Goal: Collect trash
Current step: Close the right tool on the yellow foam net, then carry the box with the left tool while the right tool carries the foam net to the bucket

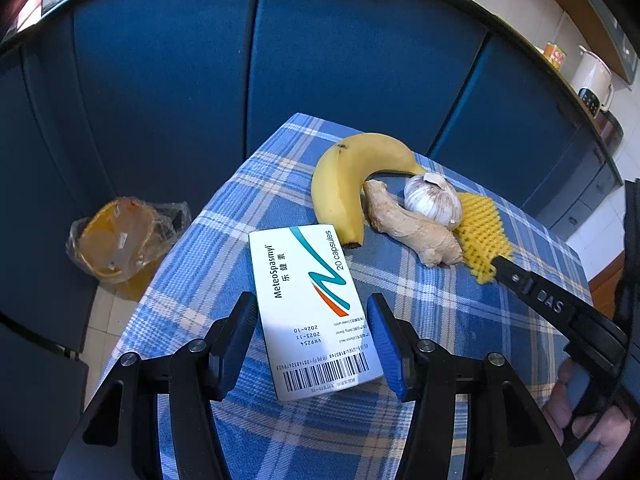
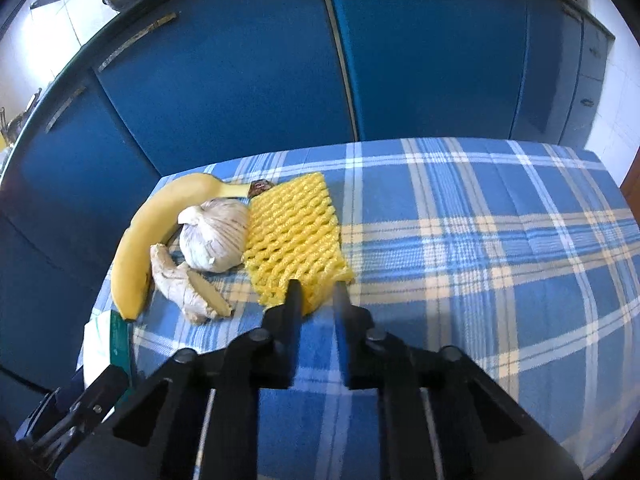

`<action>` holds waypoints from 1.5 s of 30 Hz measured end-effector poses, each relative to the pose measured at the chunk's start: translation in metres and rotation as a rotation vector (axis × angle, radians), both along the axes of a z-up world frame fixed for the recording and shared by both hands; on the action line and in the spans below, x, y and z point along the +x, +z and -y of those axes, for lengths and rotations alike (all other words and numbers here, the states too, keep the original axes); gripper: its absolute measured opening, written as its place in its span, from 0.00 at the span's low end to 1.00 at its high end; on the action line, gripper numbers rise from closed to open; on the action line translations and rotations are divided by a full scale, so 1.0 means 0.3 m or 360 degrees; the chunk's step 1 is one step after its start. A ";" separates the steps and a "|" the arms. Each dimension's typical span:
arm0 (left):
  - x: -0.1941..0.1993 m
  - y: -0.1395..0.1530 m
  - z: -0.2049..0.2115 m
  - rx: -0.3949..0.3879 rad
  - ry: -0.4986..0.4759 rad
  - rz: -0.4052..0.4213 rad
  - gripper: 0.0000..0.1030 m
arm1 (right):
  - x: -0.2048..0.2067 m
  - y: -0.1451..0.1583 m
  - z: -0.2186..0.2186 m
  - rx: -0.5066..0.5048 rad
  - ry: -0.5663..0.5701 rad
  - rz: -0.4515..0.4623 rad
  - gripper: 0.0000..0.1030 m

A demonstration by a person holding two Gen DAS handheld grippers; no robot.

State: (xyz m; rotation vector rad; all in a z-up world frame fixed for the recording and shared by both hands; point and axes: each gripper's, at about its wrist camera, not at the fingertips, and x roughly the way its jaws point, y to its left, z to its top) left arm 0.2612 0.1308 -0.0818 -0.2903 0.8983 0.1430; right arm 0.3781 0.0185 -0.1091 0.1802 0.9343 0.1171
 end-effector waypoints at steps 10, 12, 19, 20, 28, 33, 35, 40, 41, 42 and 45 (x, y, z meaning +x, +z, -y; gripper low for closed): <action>-0.009 0.012 -0.002 -0.0009 0.0005 0.0026 0.57 | -0.145 0.082 0.078 0.0018 0.0014 0.0046 0.02; -0.010 0.013 -0.003 -0.0013 0.0008 0.0030 0.57 | -0.171 0.099 0.094 0.0038 0.0012 0.0061 0.02; -0.019 0.021 -0.008 -0.0019 0.0012 0.0045 0.57 | -0.153 0.088 0.095 0.0125 -0.0016 0.0034 0.05; -0.020 0.023 -0.007 -0.0017 0.0012 0.0049 0.57 | -0.144 0.078 0.092 0.0131 -0.0027 0.0020 0.08; -0.019 0.022 -0.012 -0.0021 0.0013 0.0051 0.56 | -0.046 0.028 0.075 0.0208 -0.0145 -0.0017 0.39; -0.019 0.022 -0.011 -0.0019 0.0013 0.0056 0.56 | 0.017 0.009 0.046 0.0164 -0.0169 -0.0034 0.40; -0.019 0.021 -0.011 -0.0019 0.0012 0.0050 0.56 | 0.028 0.006 0.033 0.0113 -0.0179 -0.0010 0.39; -0.013 0.019 -0.007 -0.0007 0.0010 0.0046 0.56 | 0.038 0.003 0.003 -0.0029 -0.0151 0.0002 0.15; -0.012 0.018 -0.005 -0.0003 0.0010 0.0046 0.56 | 0.037 0.004 0.008 -0.0016 -0.0147 -0.0002 0.11; -0.011 0.016 -0.004 -0.0001 0.0009 0.0042 0.56 | 0.035 0.008 0.011 -0.0010 -0.0142 -0.0003 0.11; -0.009 0.011 -0.004 0.0000 0.0008 0.0037 0.56 | 0.010 0.024 0.028 0.0005 -0.0120 -0.0003 0.09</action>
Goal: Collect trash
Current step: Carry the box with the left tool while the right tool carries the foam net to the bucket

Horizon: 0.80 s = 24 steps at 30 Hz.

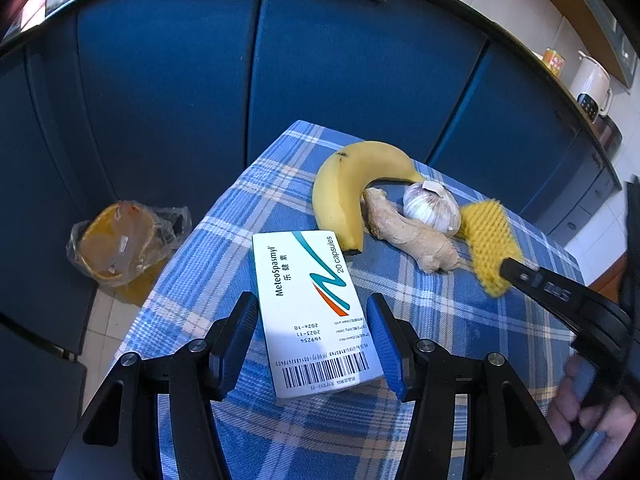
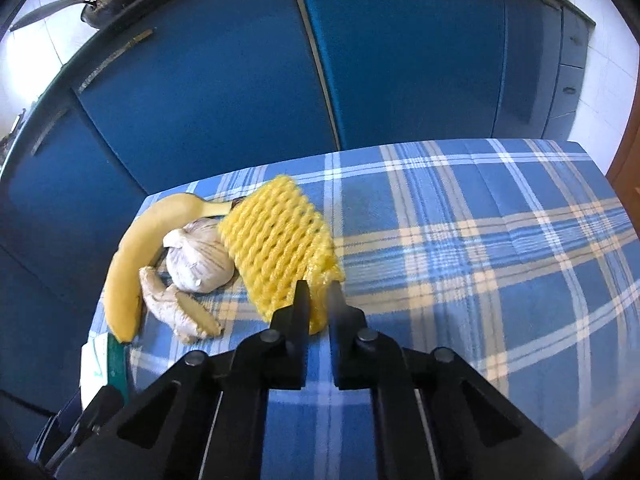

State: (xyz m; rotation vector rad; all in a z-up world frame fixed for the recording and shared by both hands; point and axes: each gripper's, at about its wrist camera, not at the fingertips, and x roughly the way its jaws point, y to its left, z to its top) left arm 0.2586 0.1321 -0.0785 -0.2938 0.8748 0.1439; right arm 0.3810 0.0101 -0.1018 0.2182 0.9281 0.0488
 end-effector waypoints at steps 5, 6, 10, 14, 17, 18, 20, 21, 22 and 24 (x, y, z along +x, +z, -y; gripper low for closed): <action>-0.002 0.002 0.001 0.0005 0.0002 0.0007 0.56 | -0.086 0.060 0.076 0.0064 -0.0002 0.0032 0.09; -0.001 0.001 0.000 0.0005 0.0002 0.0007 0.56 | -0.105 0.075 0.092 0.0072 -0.0007 0.0042 0.09; -0.004 0.006 0.003 0.0011 0.0004 0.0017 0.56 | -0.198 0.136 0.160 0.0107 -0.0039 0.0096 0.09; -0.014 0.020 0.008 0.0007 -0.0001 0.0037 0.56 | -0.283 0.176 0.230 0.0131 -0.0079 0.0126 0.09; -0.027 0.040 0.022 0.0024 -0.0015 0.0075 0.56 | -0.349 0.207 0.292 0.0154 -0.0117 0.0147 0.09; -0.032 0.049 0.027 0.0031 -0.0023 0.0093 0.56 | -0.373 0.220 0.310 0.0159 -0.0131 0.0157 0.09; -0.040 0.065 0.034 -0.0005 -0.0063 0.0129 0.56 | -0.423 0.243 0.346 0.0168 -0.0149 0.0181 0.09; -0.043 0.072 0.039 -0.0019 -0.0080 0.0140 0.55 | -0.446 0.254 0.354 0.0164 -0.0155 0.0196 0.09; -0.046 0.079 0.045 -0.0013 -0.0087 0.0146 0.55 | -0.477 0.263 0.373 0.0158 -0.0165 0.0208 0.09; -0.056 0.096 0.063 -0.0004 -0.0114 0.0162 0.55 | -0.524 0.272 0.409 0.0158 -0.0183 0.0216 0.09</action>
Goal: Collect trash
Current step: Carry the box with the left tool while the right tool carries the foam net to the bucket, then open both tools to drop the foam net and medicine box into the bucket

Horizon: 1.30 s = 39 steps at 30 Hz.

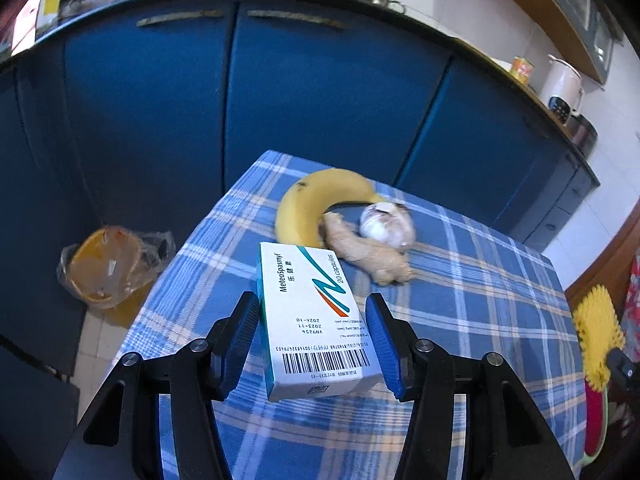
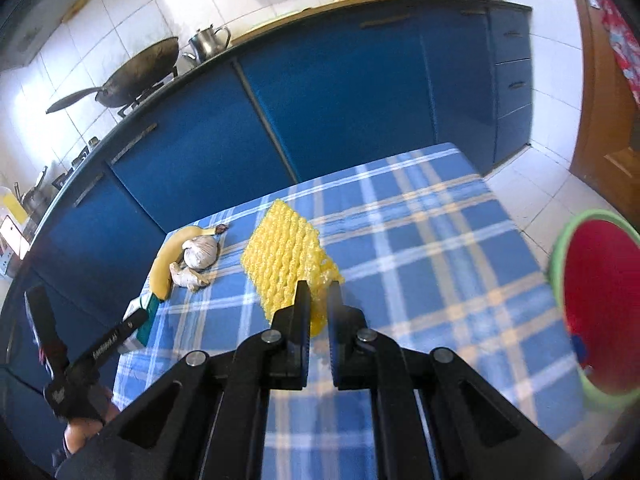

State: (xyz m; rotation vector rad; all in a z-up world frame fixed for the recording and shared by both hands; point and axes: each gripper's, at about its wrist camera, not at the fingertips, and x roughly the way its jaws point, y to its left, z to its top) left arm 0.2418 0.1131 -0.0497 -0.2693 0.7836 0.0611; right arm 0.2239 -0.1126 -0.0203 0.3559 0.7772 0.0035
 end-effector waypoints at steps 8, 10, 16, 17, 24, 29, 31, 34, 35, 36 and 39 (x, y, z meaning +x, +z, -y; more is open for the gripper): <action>-0.074 0.076 0.096 -0.0008 -0.0146 0.0050 0.55 | -0.173 0.046 0.129 -0.0013 -0.0095 0.0046 0.09; -0.091 0.091 0.129 -0.0003 -0.0180 0.0055 0.55 | -0.219 0.054 0.170 -0.0022 -0.0129 0.0059 0.09; -0.136 0.147 0.256 0.0029 -0.0303 0.0094 0.55 | -0.326 0.068 0.279 -0.0008 -0.0229 0.0077 0.10; -0.139 0.154 0.279 0.0027 -0.0327 0.0097 0.55 | -0.338 0.069 0.295 -0.0004 -0.0241 0.0079 0.10; -0.192 0.206 0.464 0.0038 -0.0500 0.0138 0.55 | -0.447 0.080 0.424 0.0032 -0.0359 0.0105 0.10; -0.220 0.232 0.605 0.0042 -0.0619 0.0152 0.55 | -0.508 0.073 0.527 0.0077 -0.0456 0.0114 0.10; -0.226 0.235 0.663 0.0027 -0.0675 0.0142 0.55 | -0.531 0.065 0.570 0.0096 -0.0488 0.0116 0.10; -0.235 0.233 0.737 0.0028 -0.0738 0.0133 0.55 | -0.561 0.049 0.629 0.0124 -0.0535 0.0115 0.11; -0.239 0.231 0.770 0.0035 -0.0764 0.0134 0.55 | -0.568 0.043 0.643 0.0132 -0.0547 0.0114 0.11; -0.241 0.228 0.796 0.0040 -0.0788 0.0134 0.55 | -0.578 0.035 0.665 0.0143 -0.0565 0.0111 0.11; -0.245 0.215 0.879 0.0050 -0.0870 0.0121 0.55 | -0.605 0.009 0.728 0.0183 -0.0621 0.0100 0.11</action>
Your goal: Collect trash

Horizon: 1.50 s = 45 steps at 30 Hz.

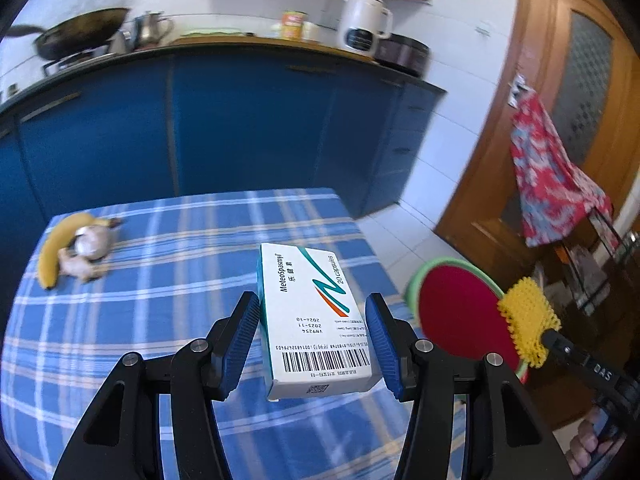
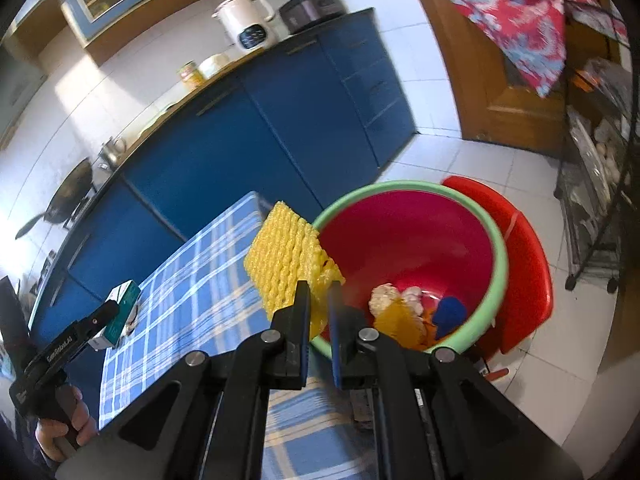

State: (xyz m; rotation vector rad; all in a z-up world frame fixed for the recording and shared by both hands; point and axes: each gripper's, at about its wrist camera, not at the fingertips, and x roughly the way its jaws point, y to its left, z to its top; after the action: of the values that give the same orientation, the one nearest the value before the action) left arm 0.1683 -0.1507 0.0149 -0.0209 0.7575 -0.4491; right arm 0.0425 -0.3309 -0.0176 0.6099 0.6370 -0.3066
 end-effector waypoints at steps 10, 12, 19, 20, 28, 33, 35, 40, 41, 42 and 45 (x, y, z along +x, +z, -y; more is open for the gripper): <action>-0.014 -0.055 0.222 0.0059 -0.0196 -0.0034 0.55 | -0.031 -0.120 0.165 0.0109 -0.0128 -0.0082 0.15; -0.016 -0.069 0.261 0.0070 -0.0228 -0.0043 0.55 | -0.029 -0.143 0.186 0.0130 -0.0138 -0.0098 0.16; -0.021 -0.115 0.375 0.0106 -0.0323 -0.0081 0.55 | -0.032 -0.209 0.236 0.0167 -0.0164 -0.0152 0.34; -0.025 -0.123 0.395 0.0111 -0.0342 -0.0085 0.55 | -0.037 -0.213 0.239 0.0162 -0.0168 -0.0148 0.35; -0.055 -0.175 0.516 0.0137 -0.0492 -0.0107 0.55 | -0.087 -0.197 0.261 0.0134 -0.0212 -0.0098 0.40; -0.072 -0.204 0.581 0.0156 -0.0583 -0.0089 0.56 | -0.116 -0.198 0.281 0.0134 -0.0239 -0.0096 0.40; -0.073 -0.214 0.595 0.0175 -0.0598 -0.0097 0.56 | -0.127 -0.195 0.282 0.0131 -0.0249 -0.0094 0.40; -0.064 -0.224 0.587 0.0174 -0.0568 -0.0142 0.58 | -0.142 -0.179 0.277 0.0116 -0.0248 -0.0085 0.40; -0.064 -0.223 0.580 0.0172 -0.0559 -0.0144 0.58 | -0.144 -0.176 0.276 0.0113 -0.0246 -0.0084 0.42; -0.063 -0.218 0.568 0.0171 -0.0544 -0.0147 0.58 | -0.145 -0.172 0.273 0.0109 -0.0242 -0.0082 0.43; -0.064 -0.200 0.531 0.0165 -0.0498 -0.0144 0.58 | -0.142 -0.154 0.247 0.0096 -0.0211 -0.0077 0.48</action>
State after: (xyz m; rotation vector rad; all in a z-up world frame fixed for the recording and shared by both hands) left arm 0.1489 -0.3101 -0.0453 0.1773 0.8761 -0.7091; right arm -0.0002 -0.4051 -0.0638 0.7057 0.6551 -0.4282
